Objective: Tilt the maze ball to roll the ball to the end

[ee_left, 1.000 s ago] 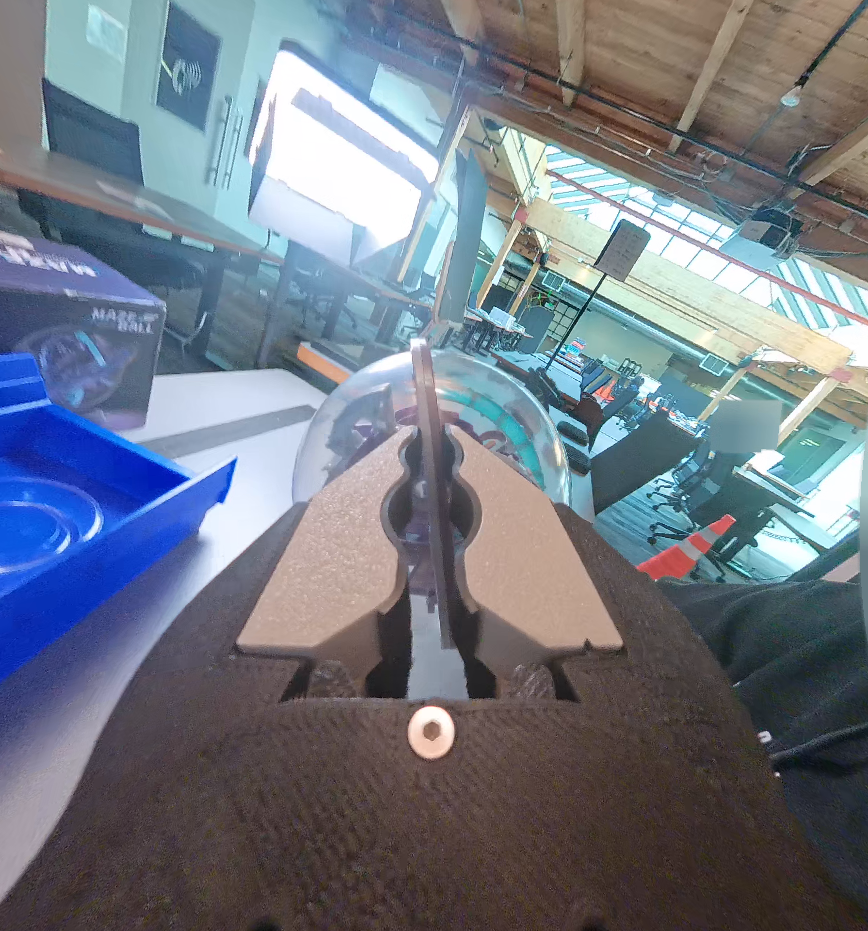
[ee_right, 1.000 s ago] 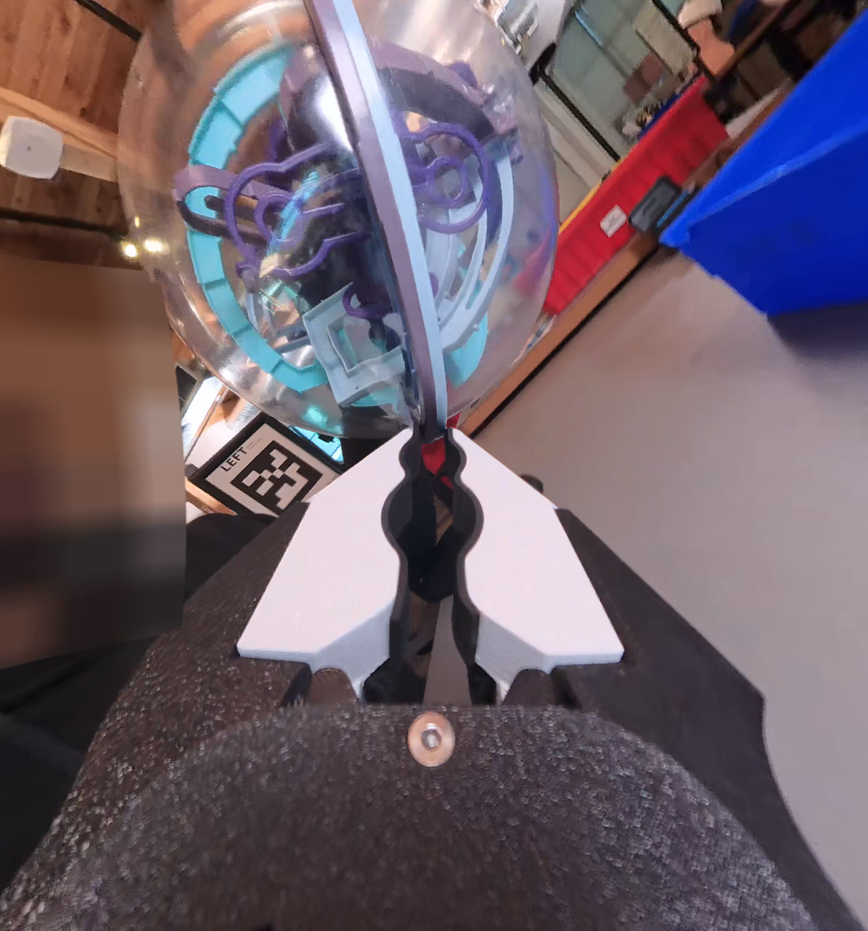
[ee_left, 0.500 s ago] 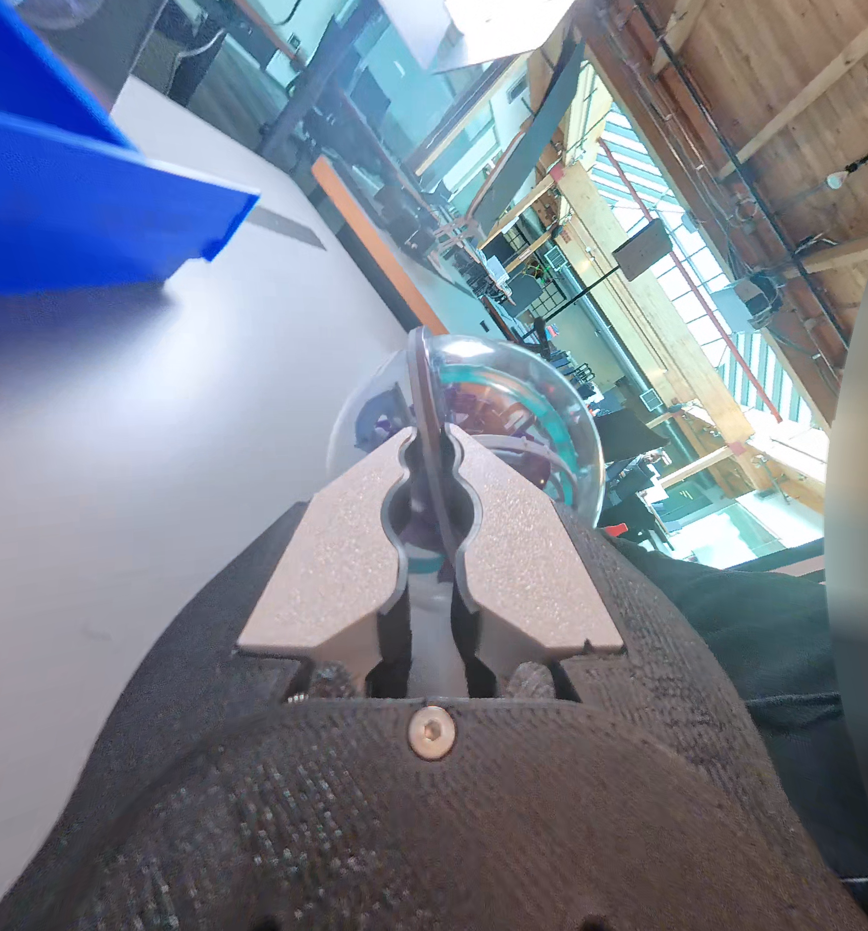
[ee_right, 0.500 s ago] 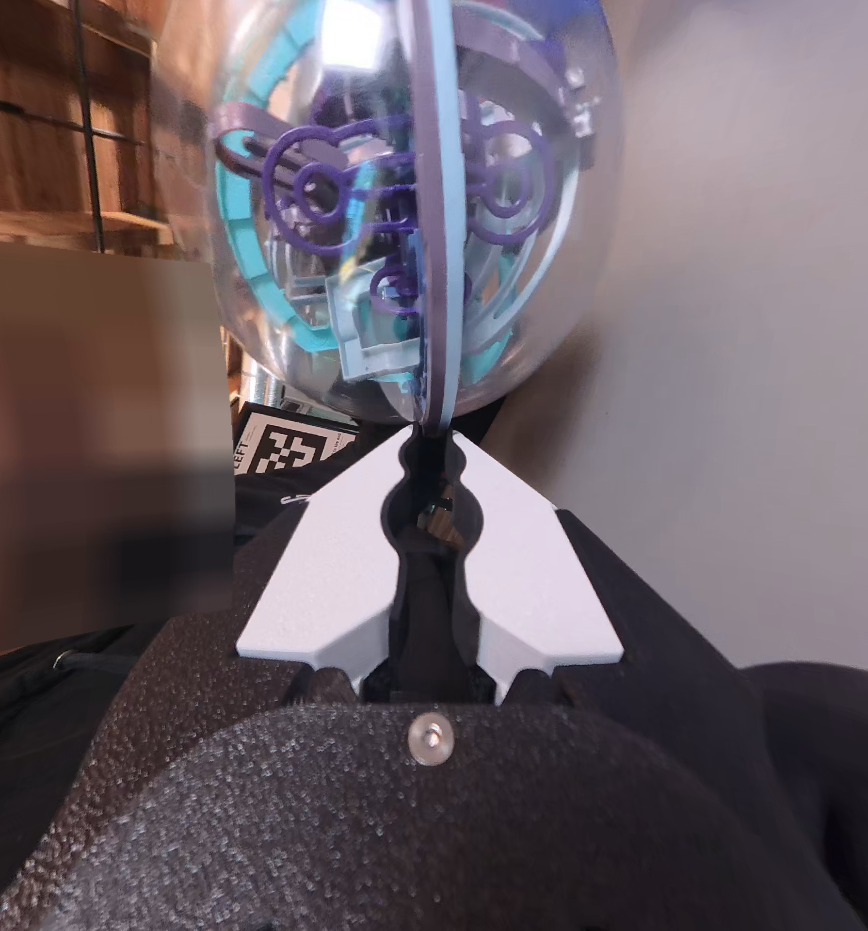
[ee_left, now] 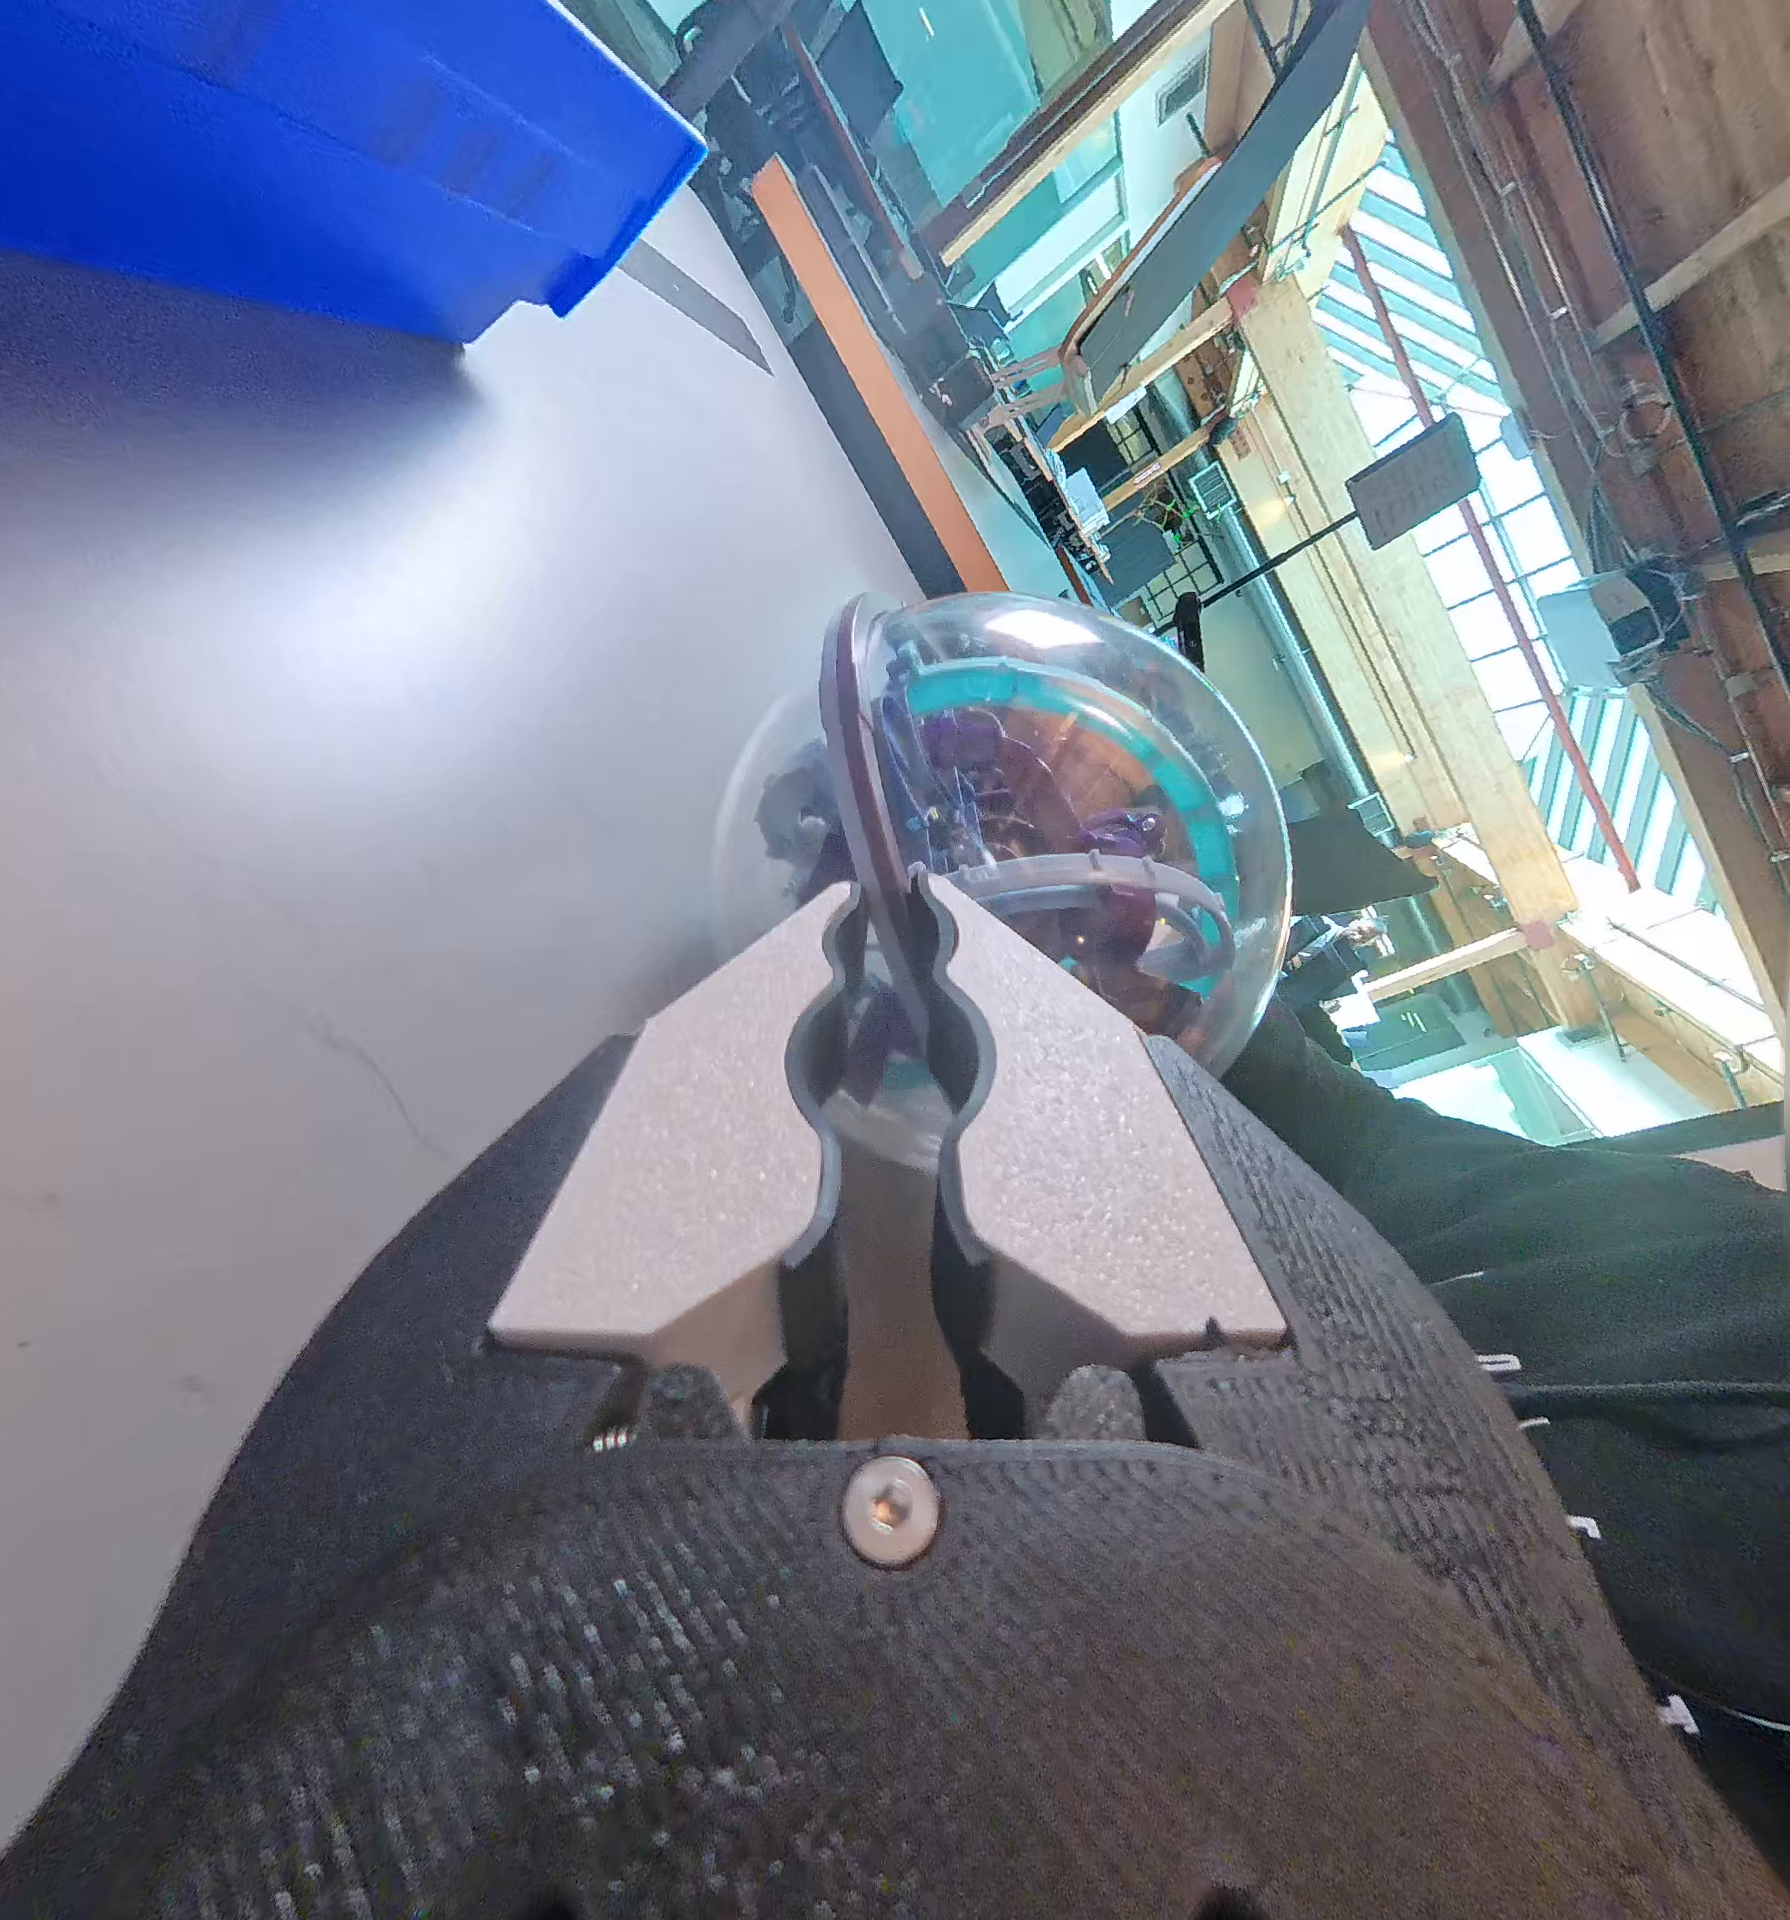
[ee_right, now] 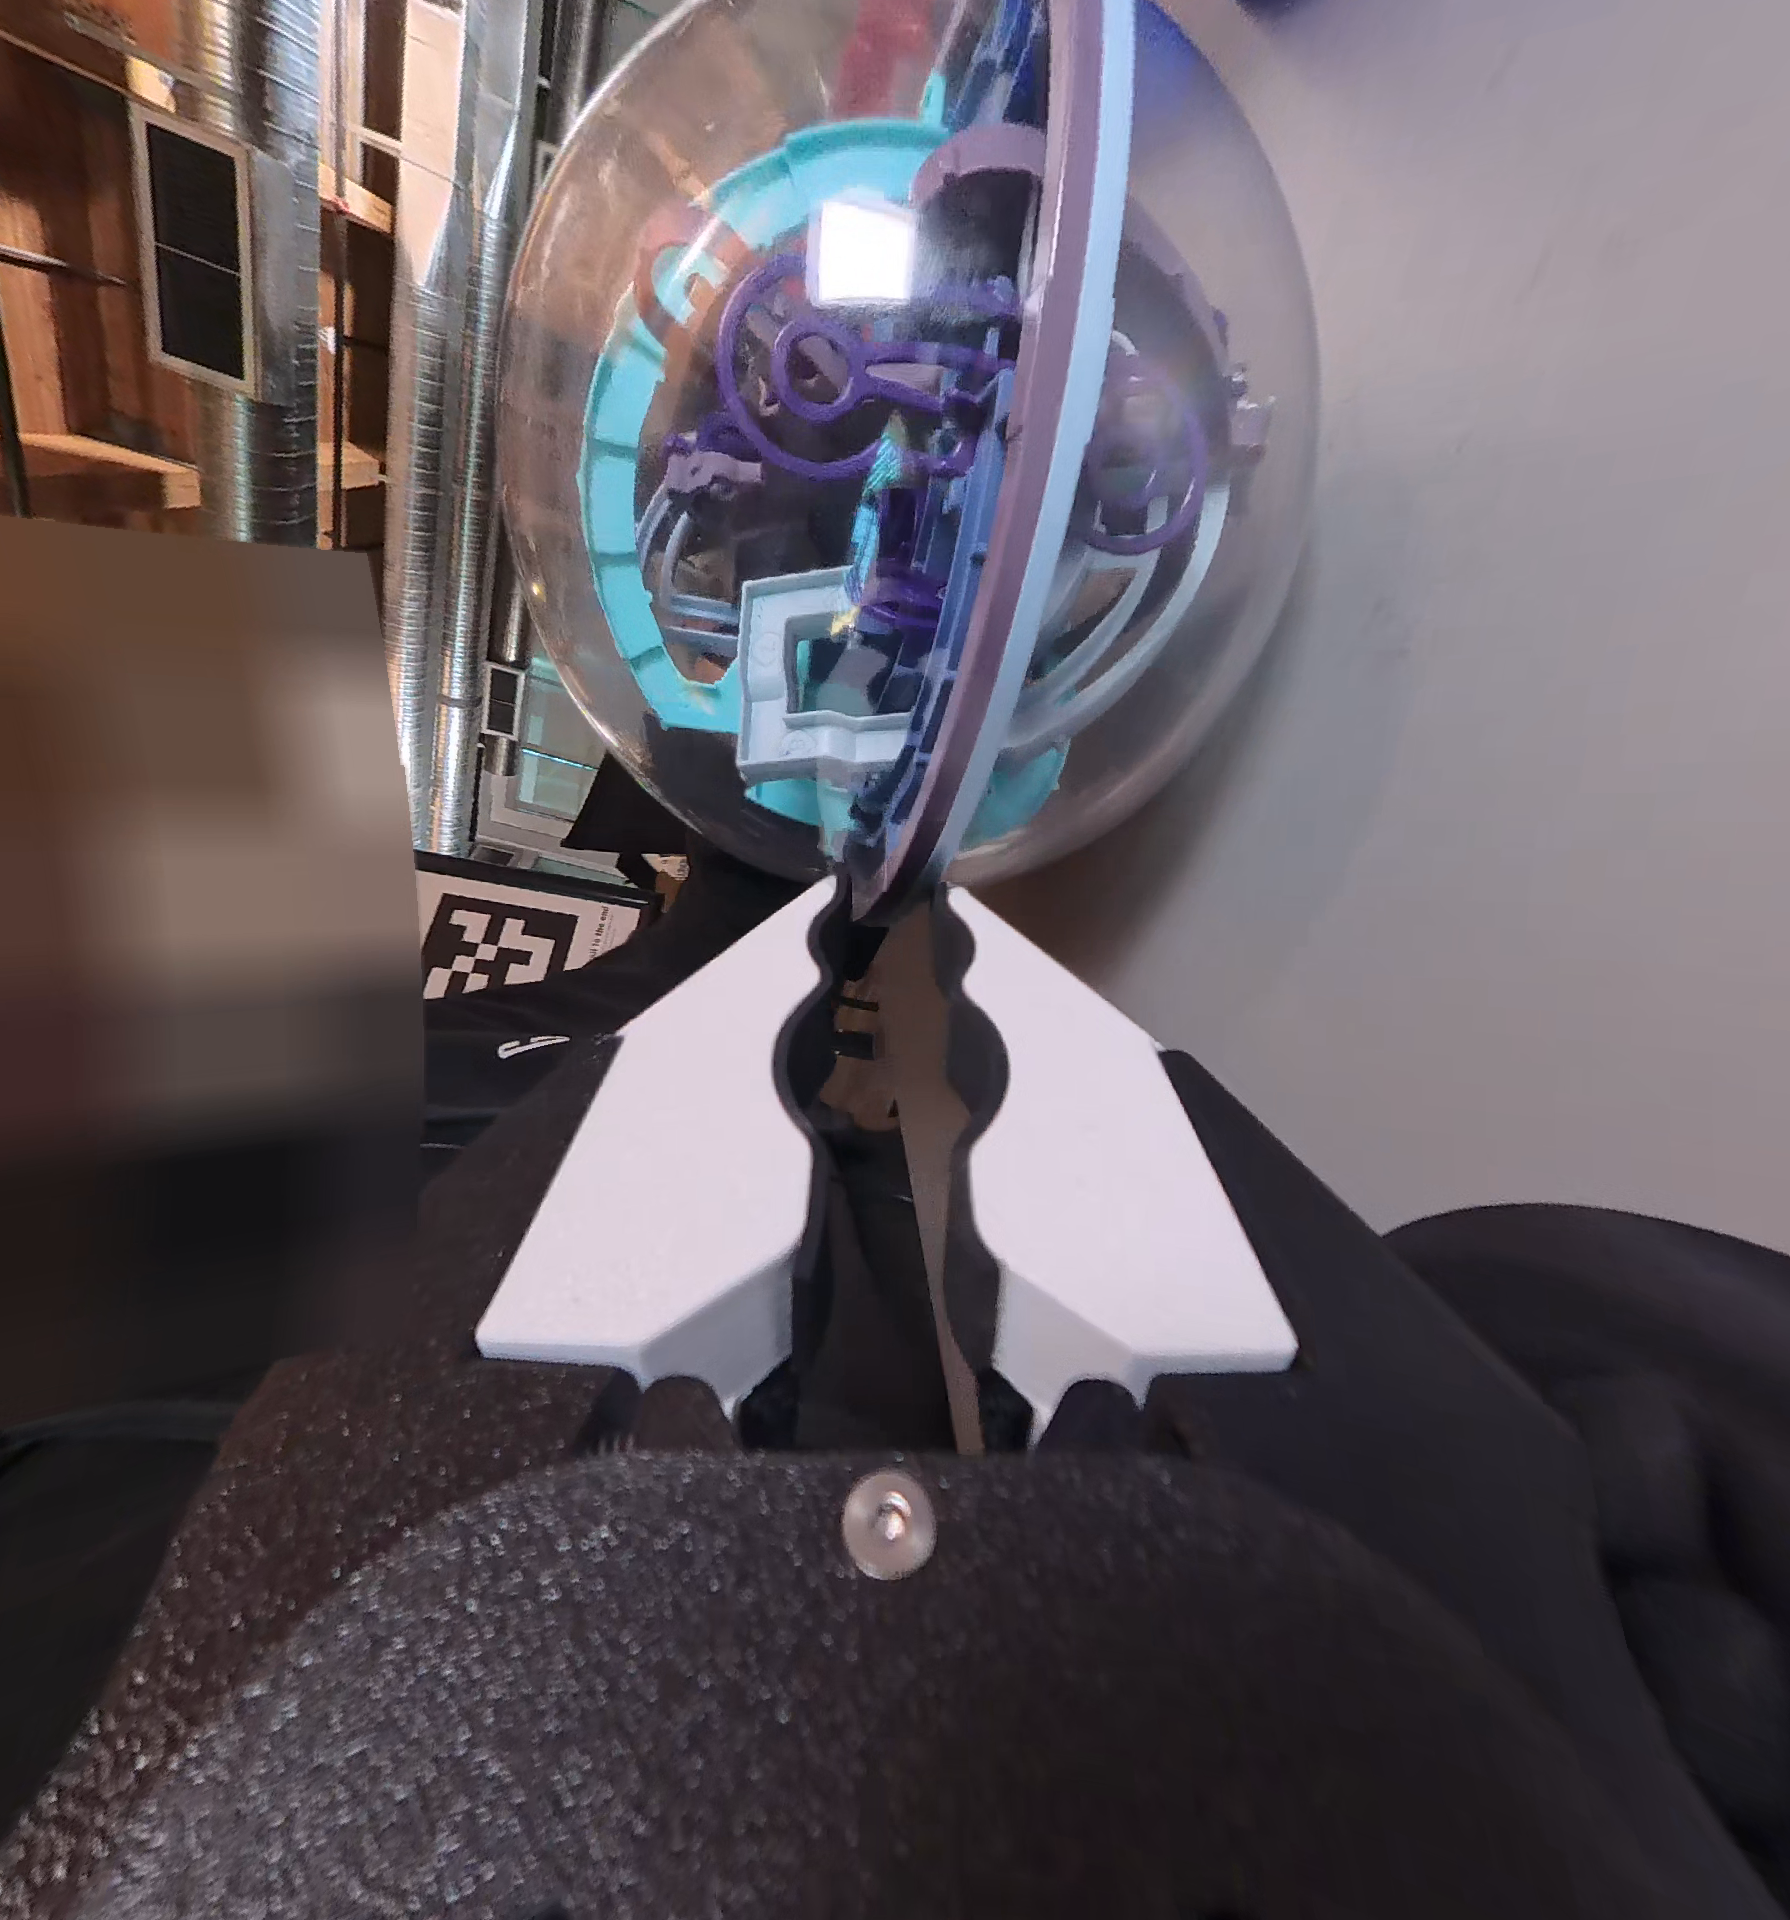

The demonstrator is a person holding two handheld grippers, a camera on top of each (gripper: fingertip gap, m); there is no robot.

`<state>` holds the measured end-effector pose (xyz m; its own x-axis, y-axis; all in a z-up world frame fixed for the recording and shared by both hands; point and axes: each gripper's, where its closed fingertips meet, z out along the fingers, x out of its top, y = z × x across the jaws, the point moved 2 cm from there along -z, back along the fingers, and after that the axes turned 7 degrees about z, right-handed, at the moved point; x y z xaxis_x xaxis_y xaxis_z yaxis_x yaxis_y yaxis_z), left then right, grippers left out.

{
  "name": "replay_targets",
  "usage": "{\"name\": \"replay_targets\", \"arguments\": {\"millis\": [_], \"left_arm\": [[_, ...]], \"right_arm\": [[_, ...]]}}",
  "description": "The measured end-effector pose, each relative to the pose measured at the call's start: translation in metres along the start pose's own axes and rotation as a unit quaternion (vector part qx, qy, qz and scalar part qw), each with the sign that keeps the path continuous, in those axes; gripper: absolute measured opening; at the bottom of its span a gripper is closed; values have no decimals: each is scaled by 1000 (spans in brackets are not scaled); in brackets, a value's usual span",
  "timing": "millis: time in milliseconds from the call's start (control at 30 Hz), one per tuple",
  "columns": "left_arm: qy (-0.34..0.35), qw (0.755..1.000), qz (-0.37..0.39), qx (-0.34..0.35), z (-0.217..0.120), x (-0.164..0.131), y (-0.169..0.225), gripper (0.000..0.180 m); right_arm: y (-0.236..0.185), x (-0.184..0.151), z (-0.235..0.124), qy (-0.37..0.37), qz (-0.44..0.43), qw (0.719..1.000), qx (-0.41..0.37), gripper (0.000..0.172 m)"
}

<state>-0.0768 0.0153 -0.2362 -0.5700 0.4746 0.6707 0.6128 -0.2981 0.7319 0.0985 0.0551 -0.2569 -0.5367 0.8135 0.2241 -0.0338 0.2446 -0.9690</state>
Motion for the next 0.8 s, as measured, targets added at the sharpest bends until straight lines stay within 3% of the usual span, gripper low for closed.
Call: {"name": "replay_targets", "arguments": {"millis": [400,600,800], "left_arm": [[8,1000,-8,-14,-4,-11,11,5],[11,1000,-4,-20,-4,-13,18,5],[17,1000,-7,-19,-6,-16,18,5]], "right_arm": [[-2,9,-22,63,-126,986,-89,28],[2,1,-21,59,-148,980,-122,39],[7,2,-17,55,-137,982,-115,32]]}}
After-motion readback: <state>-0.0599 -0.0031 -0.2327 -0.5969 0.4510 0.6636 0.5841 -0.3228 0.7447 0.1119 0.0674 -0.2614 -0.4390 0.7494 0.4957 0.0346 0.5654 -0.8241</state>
